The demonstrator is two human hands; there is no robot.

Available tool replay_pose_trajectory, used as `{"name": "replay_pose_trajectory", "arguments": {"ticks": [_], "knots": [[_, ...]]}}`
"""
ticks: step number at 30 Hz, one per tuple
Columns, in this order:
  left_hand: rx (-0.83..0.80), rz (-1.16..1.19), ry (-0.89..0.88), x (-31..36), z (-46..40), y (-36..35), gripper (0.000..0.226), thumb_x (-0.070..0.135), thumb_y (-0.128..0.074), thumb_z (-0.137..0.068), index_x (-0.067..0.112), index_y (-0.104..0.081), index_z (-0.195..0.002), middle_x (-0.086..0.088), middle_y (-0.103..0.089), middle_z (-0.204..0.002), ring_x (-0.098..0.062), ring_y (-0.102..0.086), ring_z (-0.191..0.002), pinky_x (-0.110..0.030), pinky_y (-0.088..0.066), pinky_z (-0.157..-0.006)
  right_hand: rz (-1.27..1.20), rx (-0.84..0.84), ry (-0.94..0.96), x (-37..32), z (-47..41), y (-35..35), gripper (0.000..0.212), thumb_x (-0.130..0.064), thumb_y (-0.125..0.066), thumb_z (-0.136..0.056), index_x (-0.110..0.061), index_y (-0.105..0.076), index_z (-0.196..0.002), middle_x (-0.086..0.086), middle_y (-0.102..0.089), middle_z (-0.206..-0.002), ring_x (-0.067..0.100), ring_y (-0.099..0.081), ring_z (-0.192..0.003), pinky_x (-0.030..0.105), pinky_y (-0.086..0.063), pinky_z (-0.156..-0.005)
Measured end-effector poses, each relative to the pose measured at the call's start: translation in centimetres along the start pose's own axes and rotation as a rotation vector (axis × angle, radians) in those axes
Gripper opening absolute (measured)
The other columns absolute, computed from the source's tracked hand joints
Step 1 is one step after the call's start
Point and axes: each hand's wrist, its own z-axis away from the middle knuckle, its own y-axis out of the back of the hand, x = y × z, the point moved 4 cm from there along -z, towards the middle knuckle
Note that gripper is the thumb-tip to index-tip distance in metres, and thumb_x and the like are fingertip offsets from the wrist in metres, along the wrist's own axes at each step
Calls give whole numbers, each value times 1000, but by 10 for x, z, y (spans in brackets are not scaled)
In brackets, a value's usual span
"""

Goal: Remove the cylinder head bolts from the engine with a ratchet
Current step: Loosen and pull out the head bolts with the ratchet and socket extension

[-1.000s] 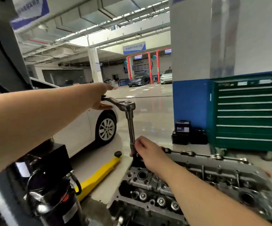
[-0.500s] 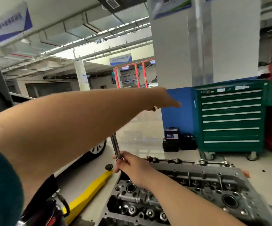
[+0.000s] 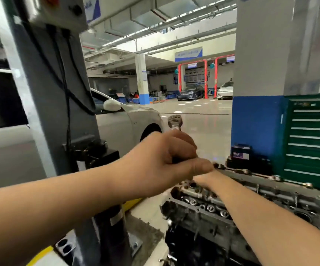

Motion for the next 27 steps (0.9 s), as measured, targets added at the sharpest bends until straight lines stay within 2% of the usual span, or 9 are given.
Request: {"name": "replay_pose_trajectory", "arguments": {"ticks": [2, 4, 6, 9, 13, 17, 20, 23, 27], "knots": [[52, -102, 3, -14, 26, 16, 23, 34, -68, -99, 22, -79, -83, 2, -77, -118, -10, -51, -137, -37, -46, -109, -94, 49, -7, -4, -2, 4, 14, -42, -52, -107, -37, -60, -116, -8, -69, -109, 14, -63, -102, 25, -49, -86], [103, -180, 50, -31, 48, 32, 32, 38, -65, -101, 16, -79, -82, 13, -61, -147, -7, -36, -149, -38, -37, -119, -125, 53, -40, -4, -1, 4, 14, -44, -50, -107, -35, -61, -110, -5, -73, -105, 16, -66, -101, 35, -50, -91], [170, -207, 96, -52, 69, 47, 30, 40, -62, -101, 19, -81, -94, 19, -46, -159, -8, -30, -152, -47, -34, -122, -157, 61, -61, -3, 0, 4, 15, -43, -53, -106, -32, -63, -107, -7, -75, -102, 16, -67, -104, 38, -49, -97], [325, -201, 96, -85, 89, 60, 31, 37, -57, -104, 29, -75, -128, 16, -42, -163, -17, -39, -149, -53, -39, -117, -238, 57, -67, -4, 2, 4, 15, -41, -61, -103, -29, -65, -110, -8, -78, -98, 15, -69, -105, 41, -49, -104], [587, -335, 134, -142, 91, 64, 42, 41, -44, -110, 36, -52, -151, 19, -59, -145, -7, -55, -135, -40, -50, -109, -310, 48, -75, -2, 4, 3, 19, -36, -71, -97, -30, -64, -113, -5, -79, -99, 16, -73, -102, 43, -52, -103], [785, 9, 683, -223, 67, 80, 37, 49, -49, -107, 30, -52, -139, 1, -68, -124, -15, -68, -101, -45, -61, -86, -319, 58, -70, -2, 9, 4, 25, -31, -76, -93, -37, -63, -113, -10, -78, -102, 14, -73, -100, 37, -54, -95], [782, 350, 932, -258, 13, 86, 38, 47, -44, -109, 16, -66, -110, -14, -76, -105, -23, -71, -73, -38, -62, -64, -336, 71, -76, 2, 10, 6, 22, -37, -74, -94, -44, -63, -111, -16, -78, -101, 8, -74, -95, 34, -54, -87], [828, 616, 1108, -270, -47, 92, 40, 31, -34, -111, 5, -63, -119, -13, -79, -86, -24, -75, -55, -34, -59, -47, -378, 120, -80, 4, 5, 8, 8, -40, -61, -103, -38, -65, -109, -19, -78, -102, -3, -70, -96, 26, -47, -81], [626, 510, 1212, -272, -122, 89, 31, 31, -49, -109, 6, -58, -123, -12, -77, -74, -28, -77, -63, -40, -60, -46, -400, 168, -83, 3, -1, 9, 26, -34, -41, -112, -43, -66, -110, -22, -75, -105, -11, -64, -95, 21, -43, -81]]}}
